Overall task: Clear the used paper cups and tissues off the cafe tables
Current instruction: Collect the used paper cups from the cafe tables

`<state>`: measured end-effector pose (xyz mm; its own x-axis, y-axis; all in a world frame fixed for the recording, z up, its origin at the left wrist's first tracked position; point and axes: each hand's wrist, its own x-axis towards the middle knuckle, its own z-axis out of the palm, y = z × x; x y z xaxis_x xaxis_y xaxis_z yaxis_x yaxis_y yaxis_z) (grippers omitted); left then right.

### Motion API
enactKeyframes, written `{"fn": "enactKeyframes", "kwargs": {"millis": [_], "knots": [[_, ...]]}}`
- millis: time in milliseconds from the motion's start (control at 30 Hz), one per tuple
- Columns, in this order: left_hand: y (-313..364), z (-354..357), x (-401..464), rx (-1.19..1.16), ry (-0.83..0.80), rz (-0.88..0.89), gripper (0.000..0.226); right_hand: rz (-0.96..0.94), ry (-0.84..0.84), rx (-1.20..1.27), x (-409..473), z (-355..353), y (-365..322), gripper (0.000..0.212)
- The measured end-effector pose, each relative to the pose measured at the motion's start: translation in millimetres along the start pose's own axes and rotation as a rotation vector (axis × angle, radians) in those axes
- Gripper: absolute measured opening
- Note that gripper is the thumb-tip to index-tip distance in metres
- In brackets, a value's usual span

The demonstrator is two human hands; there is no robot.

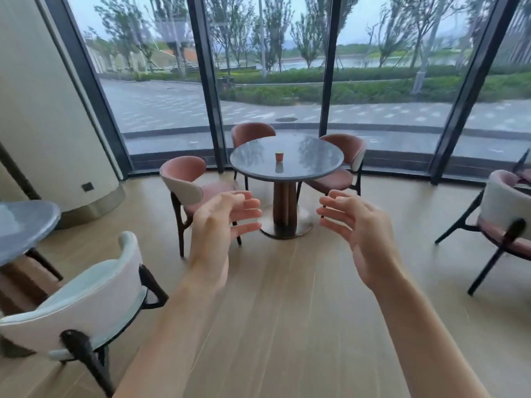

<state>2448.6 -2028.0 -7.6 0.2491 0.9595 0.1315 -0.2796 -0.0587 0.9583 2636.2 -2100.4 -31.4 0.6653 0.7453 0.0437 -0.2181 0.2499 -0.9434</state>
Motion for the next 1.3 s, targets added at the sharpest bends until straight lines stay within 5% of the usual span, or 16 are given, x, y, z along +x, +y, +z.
{"fn": "enactKeyframes", "kwargs": {"millis": [567, 1300], "knots": [[-94, 112, 417, -0.008, 0.023, -0.036, 0.022, 0.026, 0.065, 0.012, 417, 52, 51, 0.018], [-250, 230, 939, -0.042, 0.052, -0.167, 0.021, 0.042, 0.081, -0.296, 945, 141, 141, 0.016]]}}
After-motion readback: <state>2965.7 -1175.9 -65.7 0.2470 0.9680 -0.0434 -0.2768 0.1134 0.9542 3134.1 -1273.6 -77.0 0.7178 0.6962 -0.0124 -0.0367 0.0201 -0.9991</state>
